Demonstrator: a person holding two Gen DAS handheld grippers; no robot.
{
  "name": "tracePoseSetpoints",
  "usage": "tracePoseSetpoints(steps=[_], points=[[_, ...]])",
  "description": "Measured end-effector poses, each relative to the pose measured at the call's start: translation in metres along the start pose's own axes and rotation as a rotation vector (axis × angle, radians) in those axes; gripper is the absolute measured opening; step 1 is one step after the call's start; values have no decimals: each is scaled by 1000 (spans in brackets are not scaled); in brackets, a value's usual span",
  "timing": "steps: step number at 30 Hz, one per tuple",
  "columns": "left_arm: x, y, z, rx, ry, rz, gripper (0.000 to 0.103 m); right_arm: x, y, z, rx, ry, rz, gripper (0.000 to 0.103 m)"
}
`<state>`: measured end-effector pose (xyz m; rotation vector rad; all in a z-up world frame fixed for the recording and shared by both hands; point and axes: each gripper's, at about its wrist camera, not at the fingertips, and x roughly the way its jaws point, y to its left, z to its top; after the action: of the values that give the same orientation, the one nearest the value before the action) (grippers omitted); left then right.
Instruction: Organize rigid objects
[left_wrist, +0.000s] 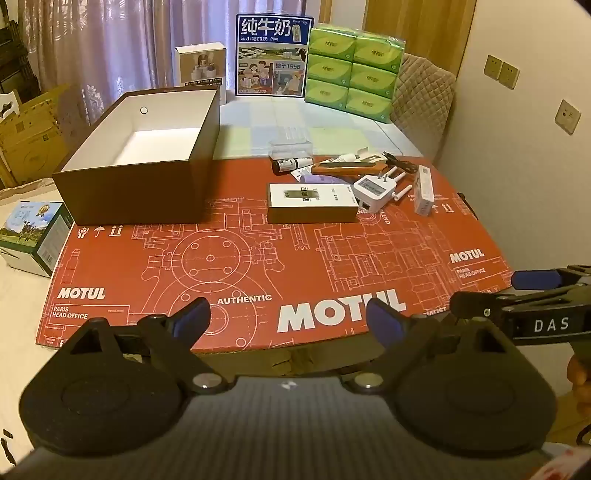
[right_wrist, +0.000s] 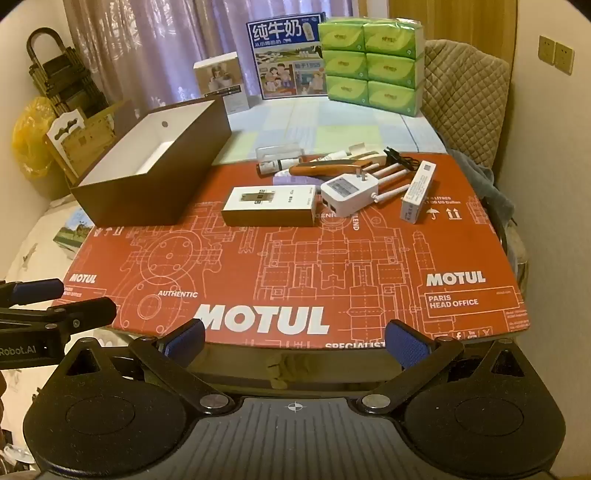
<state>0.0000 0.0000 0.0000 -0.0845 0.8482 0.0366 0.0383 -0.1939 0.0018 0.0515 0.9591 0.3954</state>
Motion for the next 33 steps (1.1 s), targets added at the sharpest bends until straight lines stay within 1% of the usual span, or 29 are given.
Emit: tracePoseSetpoints(steps=[15,16,33], points=[[2,-11,6,9,8,-12,89,0,-1,1,-5,-3,-6,101],[3,-5,3,5,7,-15,89,1,-1,1,-6,-3,-6,101],[8,-5,4,6,11,-22,89,3,-2,3,-7,-3,-7,101]])
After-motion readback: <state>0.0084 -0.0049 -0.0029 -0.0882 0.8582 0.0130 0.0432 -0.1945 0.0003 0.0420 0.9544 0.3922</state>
